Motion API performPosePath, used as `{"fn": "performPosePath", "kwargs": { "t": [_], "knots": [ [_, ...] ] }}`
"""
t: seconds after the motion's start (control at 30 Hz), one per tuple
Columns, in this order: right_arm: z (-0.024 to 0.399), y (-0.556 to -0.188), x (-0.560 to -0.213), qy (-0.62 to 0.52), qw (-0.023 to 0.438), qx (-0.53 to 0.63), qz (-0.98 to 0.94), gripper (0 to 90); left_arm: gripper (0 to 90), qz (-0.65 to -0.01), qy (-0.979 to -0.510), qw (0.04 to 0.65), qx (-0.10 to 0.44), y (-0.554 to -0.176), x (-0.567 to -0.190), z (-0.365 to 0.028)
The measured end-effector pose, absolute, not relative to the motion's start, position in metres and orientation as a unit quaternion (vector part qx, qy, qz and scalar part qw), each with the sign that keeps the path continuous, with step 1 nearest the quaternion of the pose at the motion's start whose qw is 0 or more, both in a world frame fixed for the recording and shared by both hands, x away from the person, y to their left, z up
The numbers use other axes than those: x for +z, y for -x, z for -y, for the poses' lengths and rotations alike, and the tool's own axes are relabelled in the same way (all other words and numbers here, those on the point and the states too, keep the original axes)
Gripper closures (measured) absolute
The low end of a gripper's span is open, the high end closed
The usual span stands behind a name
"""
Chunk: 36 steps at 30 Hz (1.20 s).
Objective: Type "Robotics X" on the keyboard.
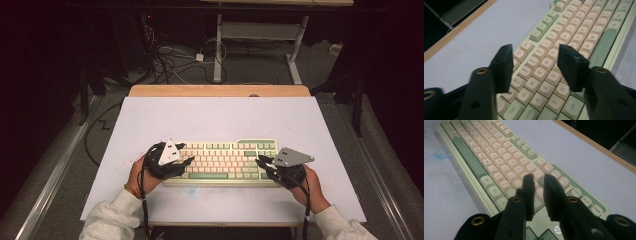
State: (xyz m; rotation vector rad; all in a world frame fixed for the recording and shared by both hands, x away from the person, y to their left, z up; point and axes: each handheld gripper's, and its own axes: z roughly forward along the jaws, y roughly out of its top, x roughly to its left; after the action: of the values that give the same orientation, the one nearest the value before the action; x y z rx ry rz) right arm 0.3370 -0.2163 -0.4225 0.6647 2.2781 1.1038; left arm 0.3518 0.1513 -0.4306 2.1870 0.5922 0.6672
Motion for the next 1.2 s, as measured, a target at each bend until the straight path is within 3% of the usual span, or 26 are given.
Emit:
{"fn": "performPosePath", "kwargs": {
  "t": [0.07,0.13,0.17,0.2,0.53,0.93,1.07,1.2],
  "knots": [
    [0.217,-0.336,-0.422,-0.244,0.258,0.408,-0.841,77.9,32.6,-0.233,-0.855,0.376,0.272,-0.35,-0.432,-0.152],
    [0.217,-0.336,-0.421,-0.246,0.257,0.413,-0.838,66.0,24.2,-0.234,-0.854,0.379,0.271,-0.347,-0.434,-0.154],
    [0.217,-0.336,-0.421,-0.246,0.257,0.413,-0.838,66.0,24.2,-0.236,-0.852,0.379,0.273,-0.347,-0.434,-0.155],
    [0.218,-0.335,-0.421,-0.247,0.256,0.416,-0.837,58.1,20.8,-0.238,-0.85,0.381,0.275,-0.346,-0.435,-0.156],
    [0.215,-0.333,-0.422,-0.237,0.253,0.424,-0.836,33.0,16.2,-0.247,-0.842,0.385,0.286,-0.336,-0.439,-0.167],
    [0.21,-0.334,-0.42,-0.234,0.257,0.43,-0.833,31.3,16.2,-0.255,-0.835,0.385,0.299,-0.319,-0.447,-0.186],
    [0.207,-0.336,-0.42,-0.236,0.257,0.43,-0.833,36.5,16.2,-0.257,-0.833,0.386,0.302,-0.316,-0.45,-0.189],
    [0.205,-0.339,-0.421,-0.237,0.254,0.431,-0.833,50.7,16.2,-0.257,-0.832,0.384,0.306,-0.312,-0.453,-0.192]
  ]
}}
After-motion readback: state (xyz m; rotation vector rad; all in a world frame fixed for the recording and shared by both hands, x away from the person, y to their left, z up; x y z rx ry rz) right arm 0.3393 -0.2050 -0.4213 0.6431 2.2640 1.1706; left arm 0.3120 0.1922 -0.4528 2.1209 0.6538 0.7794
